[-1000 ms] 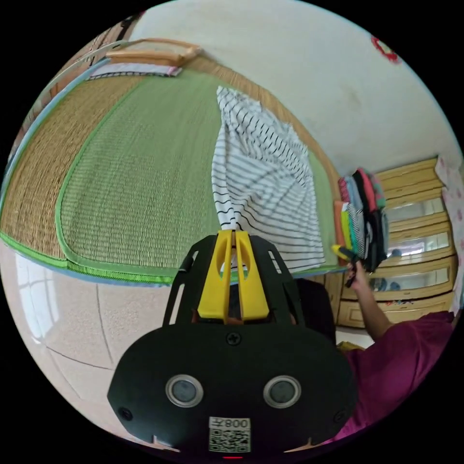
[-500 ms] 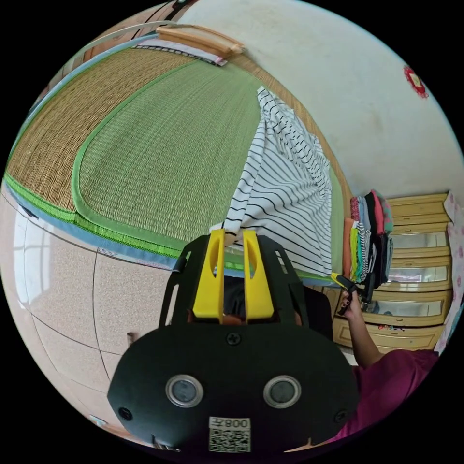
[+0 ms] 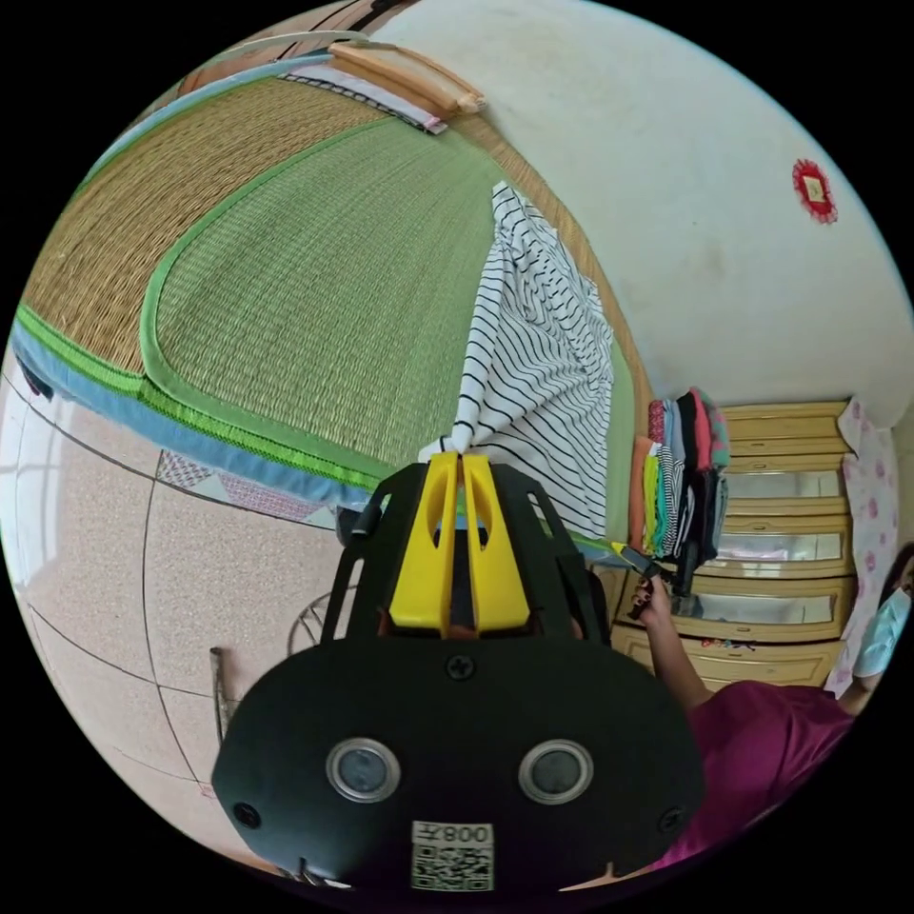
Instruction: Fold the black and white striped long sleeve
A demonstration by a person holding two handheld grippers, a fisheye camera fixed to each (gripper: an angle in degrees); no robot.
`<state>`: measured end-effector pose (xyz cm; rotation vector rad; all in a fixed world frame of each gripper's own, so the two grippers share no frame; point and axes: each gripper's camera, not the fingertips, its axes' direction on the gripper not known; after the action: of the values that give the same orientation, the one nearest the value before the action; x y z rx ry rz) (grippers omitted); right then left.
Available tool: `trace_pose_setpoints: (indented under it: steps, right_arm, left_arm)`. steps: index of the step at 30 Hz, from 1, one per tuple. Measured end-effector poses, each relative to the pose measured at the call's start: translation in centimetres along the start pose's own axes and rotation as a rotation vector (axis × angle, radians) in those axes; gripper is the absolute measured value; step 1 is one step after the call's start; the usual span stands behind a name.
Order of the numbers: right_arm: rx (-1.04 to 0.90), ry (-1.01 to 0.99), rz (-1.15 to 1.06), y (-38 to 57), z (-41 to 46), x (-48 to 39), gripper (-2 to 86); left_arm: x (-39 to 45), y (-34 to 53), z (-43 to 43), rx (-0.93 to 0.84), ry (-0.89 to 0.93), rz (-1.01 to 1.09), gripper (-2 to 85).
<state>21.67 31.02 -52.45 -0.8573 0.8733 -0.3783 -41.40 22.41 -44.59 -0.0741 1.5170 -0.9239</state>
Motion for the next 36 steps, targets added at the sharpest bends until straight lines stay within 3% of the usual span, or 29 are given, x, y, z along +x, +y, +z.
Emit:
trace_pose_setpoints:
  steps: [7, 13, 21, 36]
  right_arm:
    - [0.09, 0.001, 0.023, 2.4, -1.4, 1.1, 1.9]
    - [0.069, 0.046, -0.027, 0.3, 3.1, -1.0, 8.4]
    - [-0.01, 0.13, -0.003, -0.2, 7.2, 0.1, 2.6]
    - [0.041, -0.221, 0.02, 8.3, 1.0, 8.9, 0.3]
  left_arm:
    - [2.4, 1.1, -2.5, 0.024, 0.021, -0.01, 2.8]
    - [4.1, 0.5, -3.6, 0.002, -0.052, -0.01, 7.1]
    - [6.8, -1.8, -3.5, -0.055, -0.09, -0.011, 4.2]
    - [5.8, 4.5, -13.8, 0.008, 0.206, -0.12, 1.4]
